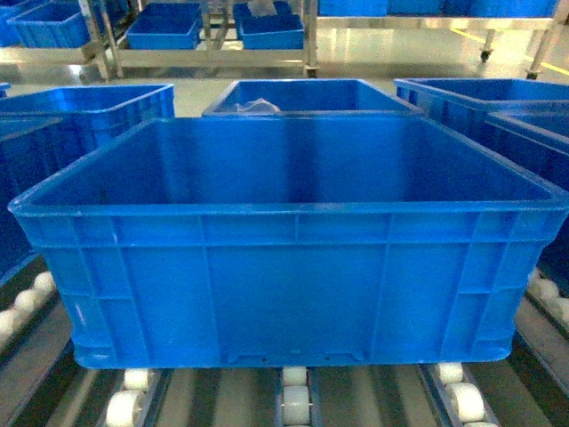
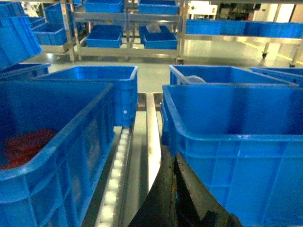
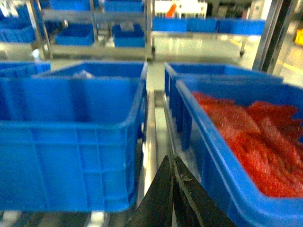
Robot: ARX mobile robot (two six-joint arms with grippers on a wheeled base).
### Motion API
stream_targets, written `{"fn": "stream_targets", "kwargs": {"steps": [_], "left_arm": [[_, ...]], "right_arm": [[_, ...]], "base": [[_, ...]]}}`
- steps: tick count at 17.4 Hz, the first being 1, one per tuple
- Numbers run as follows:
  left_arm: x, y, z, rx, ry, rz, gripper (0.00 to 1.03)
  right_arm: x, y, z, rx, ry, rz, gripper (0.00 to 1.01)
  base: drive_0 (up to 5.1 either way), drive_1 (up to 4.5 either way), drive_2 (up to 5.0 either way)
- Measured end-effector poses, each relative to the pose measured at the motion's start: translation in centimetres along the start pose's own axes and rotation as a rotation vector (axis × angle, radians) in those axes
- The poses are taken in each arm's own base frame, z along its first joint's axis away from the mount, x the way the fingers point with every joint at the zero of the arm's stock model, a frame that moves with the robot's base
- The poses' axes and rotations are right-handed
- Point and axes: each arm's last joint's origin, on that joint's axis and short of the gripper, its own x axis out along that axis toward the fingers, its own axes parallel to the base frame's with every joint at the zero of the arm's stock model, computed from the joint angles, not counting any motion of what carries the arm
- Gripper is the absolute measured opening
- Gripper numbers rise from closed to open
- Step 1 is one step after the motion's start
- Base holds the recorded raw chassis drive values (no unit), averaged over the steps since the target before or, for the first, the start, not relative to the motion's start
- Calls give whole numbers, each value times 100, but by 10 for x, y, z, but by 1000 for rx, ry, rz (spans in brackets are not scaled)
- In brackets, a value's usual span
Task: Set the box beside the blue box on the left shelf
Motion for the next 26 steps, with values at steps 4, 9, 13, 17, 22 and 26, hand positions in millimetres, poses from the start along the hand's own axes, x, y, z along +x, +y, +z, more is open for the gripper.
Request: {"fn": "stream_targets", "kwargs": {"steps": [4, 9, 13, 17, 22, 26], "left_arm": [[0, 0, -3, 2, 19, -1, 9], [0, 0, -3, 2, 19, -1, 54], [0, 0, -3, 2, 19, -1, 95], [0, 0, -3, 3, 19, -1, 98], [0, 0, -3, 3, 19, -1, 98], [0, 0, -3, 3, 19, -1, 98]], "right_arm": [[0, 0, 0, 0, 2, 0, 2], [0, 0, 0, 0, 2, 0, 42], [0, 0, 0, 0, 2, 0, 84], [0, 0, 0, 0, 2, 0, 98], [0, 0, 0, 0, 2, 0, 98], [0, 0, 0, 0, 2, 0, 98]], "base": [[0, 0, 0], [0, 0, 0], [0, 0, 0], [0, 0, 0], [0, 0, 0], [0, 0, 0]]}}
